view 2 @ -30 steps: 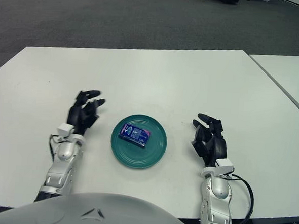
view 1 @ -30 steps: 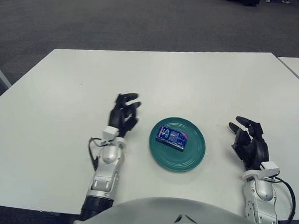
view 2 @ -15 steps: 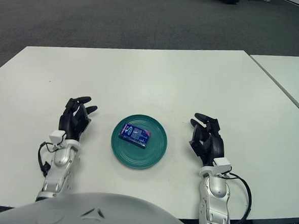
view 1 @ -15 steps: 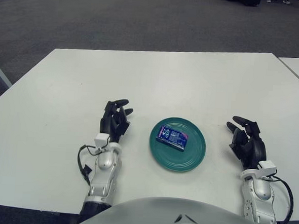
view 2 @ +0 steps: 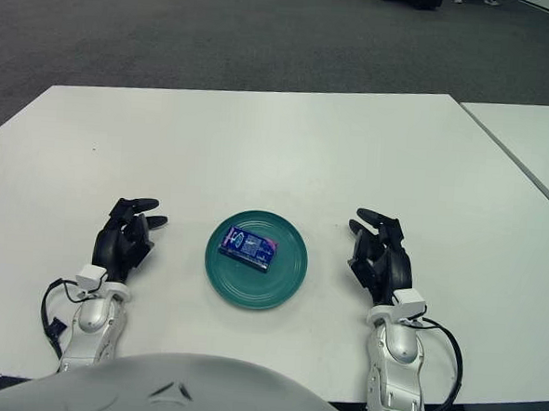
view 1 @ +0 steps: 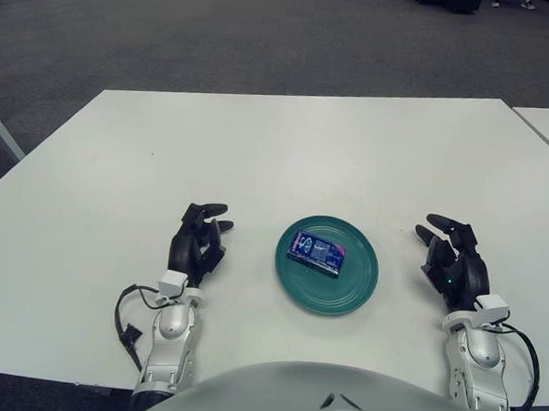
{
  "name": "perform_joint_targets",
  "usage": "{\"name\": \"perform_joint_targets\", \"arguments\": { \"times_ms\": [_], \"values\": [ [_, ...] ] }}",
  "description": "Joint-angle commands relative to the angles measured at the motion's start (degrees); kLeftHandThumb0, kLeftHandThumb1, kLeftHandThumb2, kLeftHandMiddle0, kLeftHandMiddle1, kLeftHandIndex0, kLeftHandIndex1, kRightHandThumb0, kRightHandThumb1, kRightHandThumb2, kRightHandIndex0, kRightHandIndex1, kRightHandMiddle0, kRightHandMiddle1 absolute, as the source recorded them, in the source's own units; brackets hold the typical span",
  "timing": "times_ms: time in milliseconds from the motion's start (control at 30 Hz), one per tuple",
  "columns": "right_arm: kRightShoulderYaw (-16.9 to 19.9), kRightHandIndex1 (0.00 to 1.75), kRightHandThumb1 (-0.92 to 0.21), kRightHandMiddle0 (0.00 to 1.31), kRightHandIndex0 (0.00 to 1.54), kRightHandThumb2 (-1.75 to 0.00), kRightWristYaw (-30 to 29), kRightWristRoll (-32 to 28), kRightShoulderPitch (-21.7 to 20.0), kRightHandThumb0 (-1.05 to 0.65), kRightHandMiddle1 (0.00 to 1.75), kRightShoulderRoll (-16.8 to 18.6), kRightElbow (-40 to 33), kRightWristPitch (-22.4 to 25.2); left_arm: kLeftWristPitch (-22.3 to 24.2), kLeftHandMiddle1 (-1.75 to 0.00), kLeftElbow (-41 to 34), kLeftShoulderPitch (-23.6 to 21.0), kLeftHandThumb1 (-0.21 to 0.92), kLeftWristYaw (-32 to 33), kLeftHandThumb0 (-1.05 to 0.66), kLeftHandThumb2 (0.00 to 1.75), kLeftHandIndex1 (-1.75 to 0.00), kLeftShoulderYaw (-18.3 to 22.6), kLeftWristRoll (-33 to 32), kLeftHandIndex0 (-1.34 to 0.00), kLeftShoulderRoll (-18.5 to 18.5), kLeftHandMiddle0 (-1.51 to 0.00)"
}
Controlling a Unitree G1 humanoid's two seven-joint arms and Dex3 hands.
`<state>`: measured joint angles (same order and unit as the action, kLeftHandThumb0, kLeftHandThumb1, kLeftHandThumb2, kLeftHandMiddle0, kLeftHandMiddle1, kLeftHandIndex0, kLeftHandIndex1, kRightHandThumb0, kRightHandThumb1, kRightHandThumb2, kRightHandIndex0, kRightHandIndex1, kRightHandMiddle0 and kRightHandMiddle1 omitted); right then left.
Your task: Put the gum into the plate.
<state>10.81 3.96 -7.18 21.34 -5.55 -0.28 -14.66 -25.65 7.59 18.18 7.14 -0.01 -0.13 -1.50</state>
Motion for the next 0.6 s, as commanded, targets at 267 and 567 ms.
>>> {"name": "perform_joint_targets", "arguments": {
  "times_ms": [267, 567],
  "values": [
    [-0.6, 0.46, -0.92, 0.08, 0.27, -0.83, 0.4, 0.2, 2.2, -0.76, 1.15, 0.7, 1.6, 3.0, 1.3, -1.06, 4.2, 0.6, 0.92, 0.0, -0.75, 0.83, -1.33, -0.9, 2.6, -0.3, -2.0, -0.5],
    [-1.2, 0.47, -0.92, 0.07, 0.29, -0.83, 0.8, 0.0, 3.0, -0.78, 1.15, 1.1, 0.8, 3.3, 0.5, -0.98, 4.2, 1.9, 0.92, -3.1, -0.7, 0.83, -1.28, -1.4, 1.2, -0.29, -1.7, -0.51]
  ]
}}
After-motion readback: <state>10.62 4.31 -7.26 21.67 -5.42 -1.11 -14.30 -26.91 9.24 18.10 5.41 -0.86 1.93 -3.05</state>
